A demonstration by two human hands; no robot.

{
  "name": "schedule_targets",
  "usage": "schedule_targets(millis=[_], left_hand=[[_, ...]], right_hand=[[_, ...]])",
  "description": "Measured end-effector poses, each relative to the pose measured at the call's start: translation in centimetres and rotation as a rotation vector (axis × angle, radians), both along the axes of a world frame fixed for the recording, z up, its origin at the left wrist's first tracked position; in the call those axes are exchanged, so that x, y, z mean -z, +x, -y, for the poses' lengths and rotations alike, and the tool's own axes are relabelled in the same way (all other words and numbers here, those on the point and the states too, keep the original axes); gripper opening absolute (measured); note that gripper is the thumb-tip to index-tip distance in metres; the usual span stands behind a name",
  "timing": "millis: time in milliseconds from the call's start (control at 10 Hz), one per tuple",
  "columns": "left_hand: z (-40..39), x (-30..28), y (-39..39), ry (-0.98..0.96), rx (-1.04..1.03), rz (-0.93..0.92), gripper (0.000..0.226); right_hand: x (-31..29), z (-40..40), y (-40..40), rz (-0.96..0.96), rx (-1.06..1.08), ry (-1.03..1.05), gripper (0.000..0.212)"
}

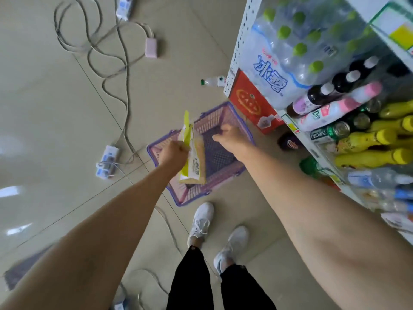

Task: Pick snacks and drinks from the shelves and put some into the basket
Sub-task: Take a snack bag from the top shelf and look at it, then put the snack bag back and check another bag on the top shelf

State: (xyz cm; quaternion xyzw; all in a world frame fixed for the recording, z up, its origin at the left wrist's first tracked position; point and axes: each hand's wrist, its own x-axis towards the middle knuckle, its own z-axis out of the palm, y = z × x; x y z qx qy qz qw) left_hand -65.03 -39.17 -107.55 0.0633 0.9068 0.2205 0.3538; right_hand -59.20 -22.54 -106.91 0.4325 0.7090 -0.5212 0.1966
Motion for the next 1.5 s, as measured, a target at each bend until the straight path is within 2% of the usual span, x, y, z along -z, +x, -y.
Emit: schedule_targets(millis=[100, 200, 300, 600, 800, 900, 1100, 1200, 1300, 1400, 1500], left_hand=[[0.3, 3.7, 0.1, -0.044, -0.108, 0.052, 0.022], [1.2, 7.9, -0.2, -0.125, -0.170, 0.101, 0.012], [1.6, 11.3, -0.1, -0.163, -0.203, 0.129, 0.018], [1.5, 14.8, 1.7, -0.318, -0.121, 0.193, 0.018], [1.8, 15.5, 0.9, -0.309, -0.182, 0.186, 0.012], [0.9, 13.1, 0.5, -0.284, -0.079, 0.142, 0.024], [-2.4, 7.1, 0.8, -0.079, -0.016, 0.141, 0.023], [-4.7, 3.3, 1.0, -0.049, 0.072, 0.138, 0.026], [-7.3, -1.6, 1.3, -0.019, 0.136, 0.105, 0.028], [-9.7, -9.0, 1.9, 0.019, 0.179, 0.074, 0.030], [-10.9, -14.2, 2.5, 0.079, 0.204, 0.051, 0.030]], right_hand=[[2.8, 0.4, 0.4, 0.066, -0.065, -0.005, 0.049], [5.3, 1.2, 0.0, 0.094, -0.146, 0.050, 0.041], [7.7, 2.0, -0.3, 0.112, -0.249, 0.095, 0.039], [10.9, 2.5, -1.0, 0.127, -0.435, 0.153, 0.041], [10.1, 2.1, -0.3, 0.145, -0.459, 0.127, 0.038], [8.8, 1.3, 0.3, 0.170, -0.439, 0.123, 0.038], [3.8, -0.8, 1.7, 0.155, -0.412, 0.128, 0.036], [0.5, -1.9, 2.6, 0.138, -0.388, 0.165, 0.025], [-3.9, -3.4, 3.9, 0.122, -0.380, 0.240, 0.024], [-9.2, -5.0, 5.1, 0.123, -0.388, 0.267, 0.024], [-14.0, -6.1, 6.3, 0.129, -0.366, 0.349, 0.040]])
